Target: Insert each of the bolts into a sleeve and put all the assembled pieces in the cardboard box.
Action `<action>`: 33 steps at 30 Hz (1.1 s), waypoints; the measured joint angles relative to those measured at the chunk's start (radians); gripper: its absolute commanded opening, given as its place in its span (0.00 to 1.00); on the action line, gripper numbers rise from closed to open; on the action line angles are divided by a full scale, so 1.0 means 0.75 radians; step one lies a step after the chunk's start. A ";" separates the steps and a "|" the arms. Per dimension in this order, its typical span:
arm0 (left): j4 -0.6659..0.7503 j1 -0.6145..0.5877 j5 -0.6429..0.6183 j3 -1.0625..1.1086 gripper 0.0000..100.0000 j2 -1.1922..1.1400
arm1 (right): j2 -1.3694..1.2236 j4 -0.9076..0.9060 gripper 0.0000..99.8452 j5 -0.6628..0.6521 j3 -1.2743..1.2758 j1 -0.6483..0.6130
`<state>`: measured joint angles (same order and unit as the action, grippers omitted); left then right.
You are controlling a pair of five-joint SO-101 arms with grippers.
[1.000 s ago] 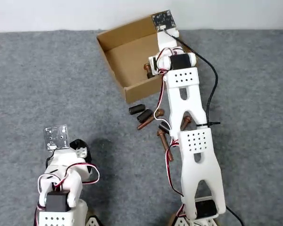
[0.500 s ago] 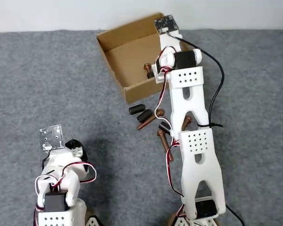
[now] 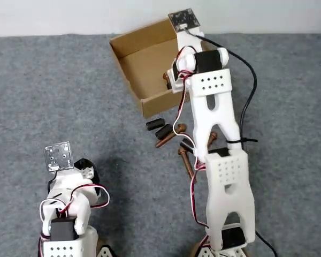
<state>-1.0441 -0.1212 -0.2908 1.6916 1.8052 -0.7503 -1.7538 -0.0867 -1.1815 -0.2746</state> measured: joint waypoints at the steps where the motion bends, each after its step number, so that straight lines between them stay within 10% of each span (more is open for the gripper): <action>1: 0.000 0.000 0.000 0.000 0.01 0.000 | 0.059 0.000 0.01 -0.029 0.113 0.000; 16: 0.000 -0.008 0.000 0.000 0.01 0.000 | 0.321 0.000 0.17 -0.536 0.898 -0.006; 33: 0.000 -0.008 0.000 0.000 0.01 0.000 | 0.008 0.092 0.17 -0.565 0.904 -0.004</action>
<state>-1.0441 -0.1274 -0.2908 1.6916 1.8052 -0.7442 -1.6847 -0.5102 -0.5033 -0.2777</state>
